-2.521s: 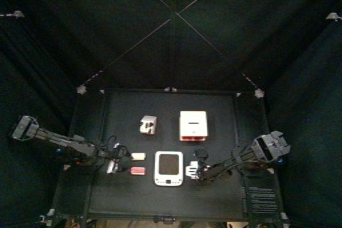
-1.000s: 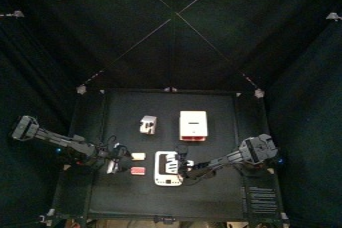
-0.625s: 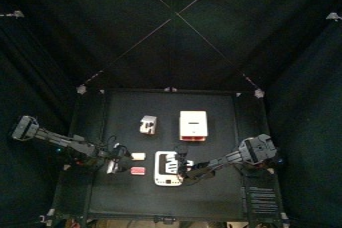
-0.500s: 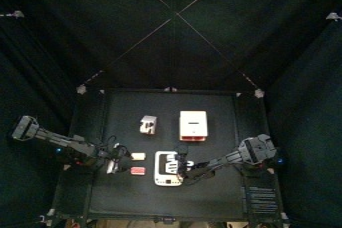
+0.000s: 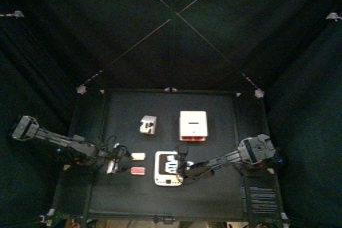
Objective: Put sushi roll on stove and grab cleaver
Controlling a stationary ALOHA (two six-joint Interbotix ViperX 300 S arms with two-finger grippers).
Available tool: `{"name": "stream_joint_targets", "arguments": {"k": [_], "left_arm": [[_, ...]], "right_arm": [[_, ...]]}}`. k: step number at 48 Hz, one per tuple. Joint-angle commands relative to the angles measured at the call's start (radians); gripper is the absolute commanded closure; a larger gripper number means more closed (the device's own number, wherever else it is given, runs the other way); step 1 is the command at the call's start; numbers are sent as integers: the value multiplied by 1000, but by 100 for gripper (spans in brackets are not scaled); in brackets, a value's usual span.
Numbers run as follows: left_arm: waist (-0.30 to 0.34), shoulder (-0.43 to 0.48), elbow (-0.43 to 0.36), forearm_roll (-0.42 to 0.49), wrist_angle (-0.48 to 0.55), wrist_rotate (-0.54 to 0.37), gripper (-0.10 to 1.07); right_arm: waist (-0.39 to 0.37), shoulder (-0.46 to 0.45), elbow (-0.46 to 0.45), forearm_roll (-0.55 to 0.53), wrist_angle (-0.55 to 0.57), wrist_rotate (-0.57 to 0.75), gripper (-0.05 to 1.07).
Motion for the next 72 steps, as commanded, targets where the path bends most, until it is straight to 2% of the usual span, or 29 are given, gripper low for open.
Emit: {"name": "stream_joint_targets", "arguments": {"k": [1, 39, 50, 64, 72], "left_arm": [[2, 2, -12, -2, -9, 0, 0], [2, 2, -14, -2, -9, 0, 0], [3, 2, -26, 3, -26, 5, 0], [21, 2, -34, 64, -153, 6, 0], [25, 2, -23, 104, -265, 5, 0]], "right_arm": [[0, -32, -31, -14, 0, -2, 19], [5, -91, -29, -52, 38, -3, 19], [15, -135, -26, -120, 40, -57, 19], [14, -178, 26, -144, 40, -163, 19], [5, -202, 77, -225, 41, -184, 19]]}}
